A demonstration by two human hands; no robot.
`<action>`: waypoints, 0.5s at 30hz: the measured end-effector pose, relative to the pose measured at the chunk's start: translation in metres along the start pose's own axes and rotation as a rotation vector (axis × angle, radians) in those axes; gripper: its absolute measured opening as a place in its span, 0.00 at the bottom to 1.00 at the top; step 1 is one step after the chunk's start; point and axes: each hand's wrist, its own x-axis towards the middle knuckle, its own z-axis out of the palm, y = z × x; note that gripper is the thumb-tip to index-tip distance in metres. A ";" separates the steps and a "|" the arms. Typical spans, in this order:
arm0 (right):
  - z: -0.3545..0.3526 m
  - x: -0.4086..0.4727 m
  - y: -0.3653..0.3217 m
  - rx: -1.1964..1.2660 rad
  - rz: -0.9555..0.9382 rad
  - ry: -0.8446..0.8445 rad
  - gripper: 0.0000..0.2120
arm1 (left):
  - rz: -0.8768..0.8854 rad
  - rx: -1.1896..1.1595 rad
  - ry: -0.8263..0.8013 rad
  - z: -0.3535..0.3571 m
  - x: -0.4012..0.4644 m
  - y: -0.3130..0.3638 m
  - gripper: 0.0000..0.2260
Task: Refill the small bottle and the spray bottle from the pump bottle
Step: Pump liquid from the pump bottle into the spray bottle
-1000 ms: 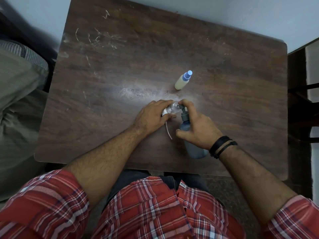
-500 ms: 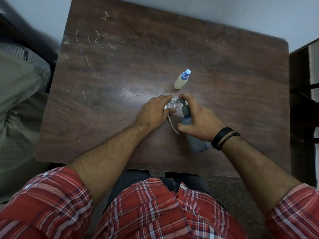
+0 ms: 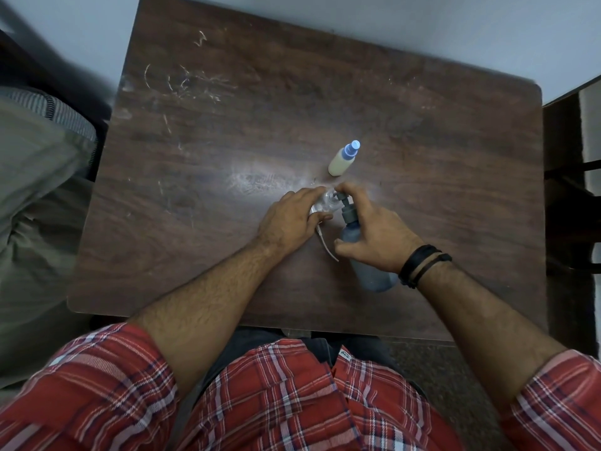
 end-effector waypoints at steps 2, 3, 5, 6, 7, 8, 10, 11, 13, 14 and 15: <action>-0.001 -0.002 0.000 0.004 0.010 -0.013 0.39 | 0.002 -0.002 0.001 -0.001 0.000 0.000 0.24; -0.001 -0.002 -0.001 0.004 0.010 -0.016 0.39 | 0.002 -0.004 0.003 -0.001 0.000 0.001 0.23; -0.001 -0.003 -0.002 0.008 0.009 -0.017 0.39 | -0.001 -0.007 -0.001 -0.001 0.000 0.001 0.24; -0.001 -0.003 -0.002 0.010 0.009 -0.018 0.40 | -0.001 -0.005 -0.003 -0.001 -0.001 0.001 0.24; -0.001 -0.004 -0.002 0.013 0.008 -0.018 0.40 | -0.002 -0.002 -0.003 0.000 -0.001 0.001 0.24; -0.001 -0.004 -0.002 0.017 0.010 -0.019 0.39 | -0.006 0.001 -0.004 -0.001 -0.001 0.002 0.24; -0.001 -0.005 -0.002 0.036 0.017 -0.016 0.38 | -0.011 0.009 -0.004 -0.001 -0.002 0.003 0.23; -0.001 -0.004 -0.002 0.046 0.021 -0.014 0.38 | -0.012 0.013 -0.002 -0.001 -0.002 0.004 0.24; -0.002 -0.004 -0.003 0.065 0.030 -0.009 0.36 | -0.017 0.014 -0.005 -0.002 -0.001 0.004 0.25; -0.002 -0.004 -0.004 0.079 0.036 -0.006 0.35 | -0.020 0.010 -0.010 -0.002 -0.001 0.004 0.25; -0.003 -0.004 -0.004 0.093 0.041 -0.004 0.34 | -0.021 0.008 -0.008 -0.002 -0.001 0.005 0.25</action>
